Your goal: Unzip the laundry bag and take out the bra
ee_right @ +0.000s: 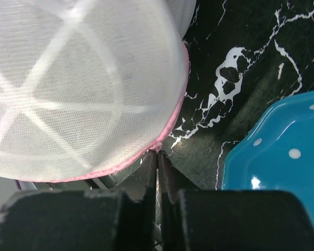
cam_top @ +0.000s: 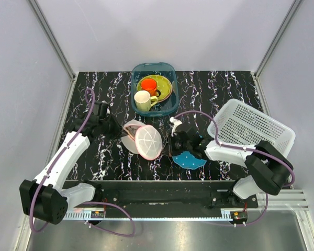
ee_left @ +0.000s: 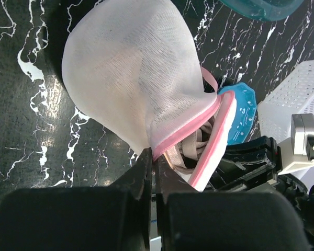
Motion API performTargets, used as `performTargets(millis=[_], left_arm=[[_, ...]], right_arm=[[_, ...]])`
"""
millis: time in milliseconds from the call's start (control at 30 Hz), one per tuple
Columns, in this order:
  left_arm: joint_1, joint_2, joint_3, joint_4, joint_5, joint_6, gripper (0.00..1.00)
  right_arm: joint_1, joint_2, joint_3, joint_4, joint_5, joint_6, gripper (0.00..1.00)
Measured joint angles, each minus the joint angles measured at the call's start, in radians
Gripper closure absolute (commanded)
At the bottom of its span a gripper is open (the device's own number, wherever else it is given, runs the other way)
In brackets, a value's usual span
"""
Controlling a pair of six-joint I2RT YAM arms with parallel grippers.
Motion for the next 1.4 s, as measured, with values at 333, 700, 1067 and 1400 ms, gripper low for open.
performTargets(millis=[333,700,1067,1400], left_arm=[[0.0,-0.005,-0.001,0.026,0.039,0.035,1.0],[-0.001,-0.011,-0.019,0.06,0.075,0.035,1.0],[-0.001,-0.011,-0.019,0.068,0.084,0.039,1.0],[-0.001,-0.011,-0.023,0.076,0.084,0.04,1.0]], right_arm=[[0.008,-0.108,0.149,-0.225,0.07,-0.082,0.2],[0.253,0.134,0.697,-0.409,0.415,-0.186,0.03],[0.103,0.053,0.472,-0.596,0.648,-0.216,0.0],[0.092,-0.04,0.484,-0.488,0.401,-0.147,0.0]])
